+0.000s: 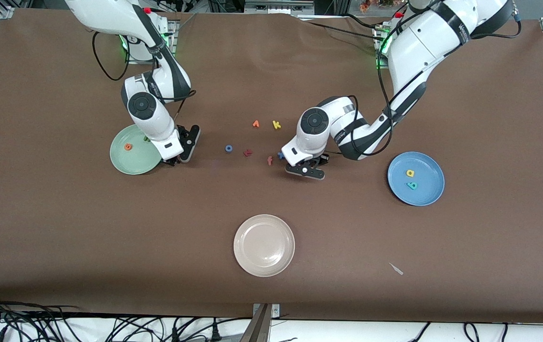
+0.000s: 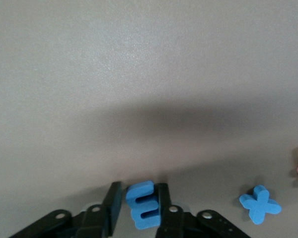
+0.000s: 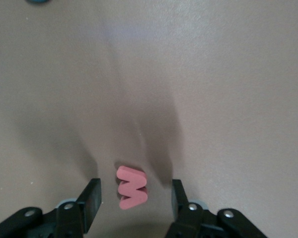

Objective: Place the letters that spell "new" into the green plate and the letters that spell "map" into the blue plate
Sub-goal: 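Grasp pink W with the right gripper while the left gripper grasps blue E, then put W on the green plate while the left gripper puts E on blue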

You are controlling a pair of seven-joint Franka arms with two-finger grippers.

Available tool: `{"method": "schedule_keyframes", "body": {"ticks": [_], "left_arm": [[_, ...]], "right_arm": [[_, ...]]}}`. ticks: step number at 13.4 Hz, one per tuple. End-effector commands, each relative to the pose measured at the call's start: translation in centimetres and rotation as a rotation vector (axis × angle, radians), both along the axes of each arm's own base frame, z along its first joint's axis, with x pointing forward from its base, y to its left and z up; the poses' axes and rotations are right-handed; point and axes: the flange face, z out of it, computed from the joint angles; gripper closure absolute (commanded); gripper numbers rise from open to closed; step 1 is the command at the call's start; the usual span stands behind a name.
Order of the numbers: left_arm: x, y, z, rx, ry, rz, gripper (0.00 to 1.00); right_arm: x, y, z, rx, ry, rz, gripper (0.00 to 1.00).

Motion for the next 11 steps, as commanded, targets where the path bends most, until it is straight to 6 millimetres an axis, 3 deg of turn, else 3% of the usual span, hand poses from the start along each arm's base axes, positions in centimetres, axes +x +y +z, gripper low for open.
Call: {"method": "schedule_keyframes", "body": {"ticks": [1, 3, 6, 9, 11], "left_arm": [[0.3, 0.0, -0.6, 0.019, -0.017, -0.002, 0.88], [0.3, 0.2, -0.6, 0.029, -0.01, 0.008, 0.96], [0.8, 1.5, 0.0, 0.078, 0.018, 0.018, 1.0], [1.7, 3.2, 0.8, 0.108, 0.056, 0.055, 1.0], [2.9, 4.3, 2.5, 0.109, 0.104, 0.028, 1.0]], "right_arm": [[-0.8, -0.4, -0.5, 0.011, -0.011, 0.024, 0.37], [-0.9, -0.4, -0.6, 0.011, -0.011, 0.024, 0.47], [-0.9, -0.4, -0.3, 0.012, -0.012, 0.025, 0.8], [-0.2, -0.1, 2.3, 0.029, -0.045, 0.017, 0.87], [0.4, -0.8, 4.3, 0.024, -0.034, 0.0, 0.87]]}}
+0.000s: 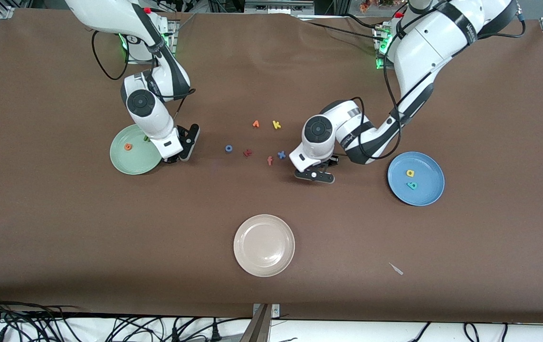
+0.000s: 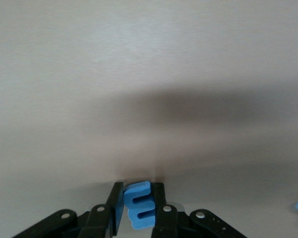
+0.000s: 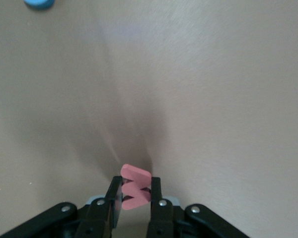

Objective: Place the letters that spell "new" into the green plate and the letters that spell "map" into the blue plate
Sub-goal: 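Put W on the green plate while the left gripper puts E on blue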

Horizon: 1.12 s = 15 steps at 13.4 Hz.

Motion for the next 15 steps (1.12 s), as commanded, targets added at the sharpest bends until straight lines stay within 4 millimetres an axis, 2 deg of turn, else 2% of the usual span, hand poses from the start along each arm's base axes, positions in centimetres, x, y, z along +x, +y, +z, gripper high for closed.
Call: {"method": "schedule_keyframes", "body": {"ticks": [1, 2, 4, 6, 7, 8, 9, 10, 11, 13, 14, 15], "left_arm": [[2.1, 2.2, 3.1, 0.003, 0.083, -0.019, 1.0], [3.1, 3.3, 4.2, 0.002, 0.115, -0.033, 1.0], [5.2, 5.9, 6.1, 0.001, 0.174, -0.07, 1.0], [6.9, 9.7, 6.8, 0.005, 0.227, -0.12, 1.0], [7.7, 12.2, 6.8, 0.002, 0.261, -0.158, 1.0], [8.7, 15.6, 6.9, -0.006, 0.292, -0.201, 1.0], [9.4, 18.9, 6.6, -0.014, 0.33, -0.238, 1.0], [10.0, 21.8, 6.2, -0.029, 0.352, -0.273, 1.0], [10.5, 24.2, 5.6, -0.013, 0.358, -0.303, 1.0], [10.7, 26.6, 4.5, -0.002, 0.381, -0.34, 0.99], [10.8, 27.5, 4.0, -0.005, 0.393, -0.355, 0.88], [10.9, 28.2, 3.9, -0.006, 0.397, -0.361, 0.57]], "right_arm": [[0.7, -1.7, 3.7, 0.004, 0.0, -0.023, 0.87], [1.1, -3.2, 4.6, 0.0, 0.001, -0.051, 0.87], [2.0, -7.9, 5.1, -0.026, 0.035, -0.142, 0.86], [2.2, -10.4, 3.3, -0.046, 0.045, -0.185, 0.86], [2.4, -11.1, 2.4, -0.049, 0.021, -0.196, 0.85], [2.4, -11.1, 1.5, -0.053, 0.012, -0.194, 0.79], [2.4, -11.1, 1.3, -0.054, 0.008, -0.195, 0.62], [2.5, -11.3, 1.2, -0.054, 0.008, -0.201, 0.01], [2.5, -11.5, 1.4, -0.053, 0.008, -0.209, 0.0], [2.7, -11.5, 3.0, -0.039, -0.001, -0.224, 0.0], [2.9, -11.4, 4.1, -0.029, -0.008, -0.26, 0.0], [3.2, -11.1, 5.2, -0.018, -0.017, -0.333, 0.0]]}}
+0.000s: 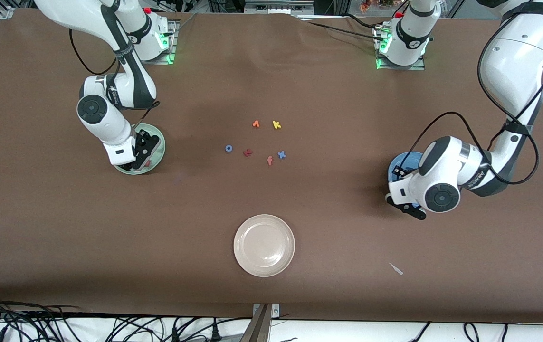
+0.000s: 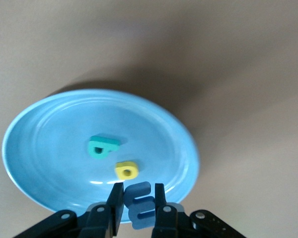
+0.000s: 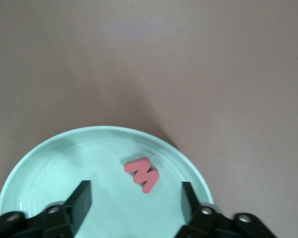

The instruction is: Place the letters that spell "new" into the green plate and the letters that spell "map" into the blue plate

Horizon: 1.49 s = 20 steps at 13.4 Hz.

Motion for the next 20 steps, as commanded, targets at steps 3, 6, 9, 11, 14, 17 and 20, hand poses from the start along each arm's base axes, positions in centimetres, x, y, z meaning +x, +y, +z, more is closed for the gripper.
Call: {"method": "schedule_keyframes", "body": {"ticks": [3, 6, 9, 11, 14, 17, 20], "left_arm": [[0.5, 2.8, 1.4, 0.031, 0.015, -0.039, 0.0], [2.3, 6.8, 6.6, 0.078, 0.041, 0.046, 0.0], [2.7, 9.9, 9.0, 0.065, 0.049, 0.115, 0.0], [2.6, 11.2, 11.3, 0.073, 0.017, 0.158, 0.0], [2.1, 15.7, 13.9, -0.007, -0.009, 0.295, 0.0], [0.5, 14.8, 20.0, 0.011, -0.142, 0.405, 0.0], [-1.8, 15.7, 26.9, -0.104, -0.265, 0.568, 0.0]], "right_arm": [[1.2, 1.8, 7.4, 0.042, 0.011, -0.348, 0.0], [5.2, 3.3, 15.7, -0.007, 0.086, -0.597, 0.0], [6.6, 3.2, 22.8, -0.041, 0.104, -0.837, 0.0], [6.9, 0.2, 27.1, -0.021, 0.113, -0.928, 0.0], [6.5, -4.8, 34.0, 0.033, 0.075, -1.006, 0.0], [6.4, -9.3, 37.6, 0.107, -0.052, -1.068, 0.0], [3.4, -12.0, 38.4, 0.1, -0.028, -1.116, 0.0]]}}
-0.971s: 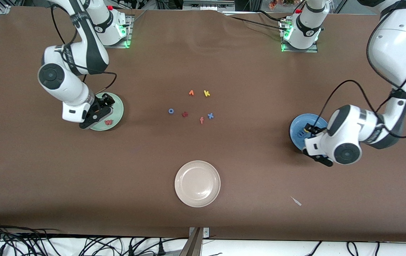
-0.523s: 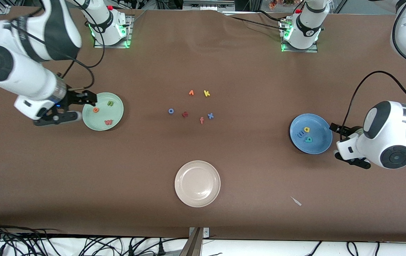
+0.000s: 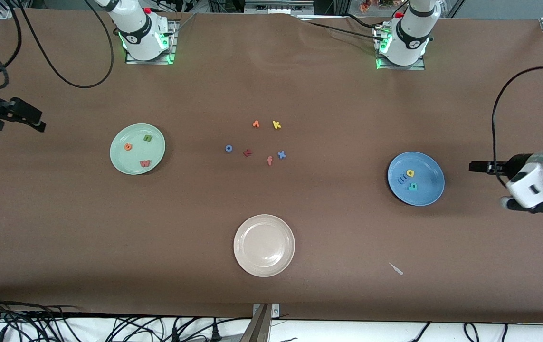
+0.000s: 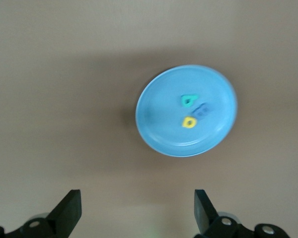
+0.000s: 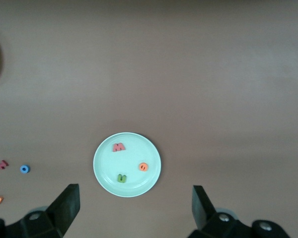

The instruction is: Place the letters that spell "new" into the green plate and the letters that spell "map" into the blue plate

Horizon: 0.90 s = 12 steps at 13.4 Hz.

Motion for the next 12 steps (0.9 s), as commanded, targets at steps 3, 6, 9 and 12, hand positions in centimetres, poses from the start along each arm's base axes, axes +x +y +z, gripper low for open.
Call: {"method": "schedule_keyframes", "body": {"ticks": [3, 6, 9, 12], "left_arm": [[-5.2, -2.6, 13.2, -0.019, -0.259, 0.033, 0.0], [-7.1, -5.2, 16.3, -0.006, -0.306, -0.023, 0.0], [-7.4, -7.1, 14.2, 0.069, -0.248, -0.097, 0.0], [-7.4, -7.1, 14.0, 0.068, -0.239, -0.099, 0.0]], "right_arm": [[-4.0, -0.6, 0.3, 0.008, 0.044, -0.019, 0.0], [-3.0, -0.3, 0.6, 0.005, 0.018, -0.007, 0.0], [-1.5, 0.2, 1.0, 0.004, 0.018, 0.002, 0.0], [-1.4, 0.4, 0.6, 0.008, 0.028, 0.003, 0.0]]}}
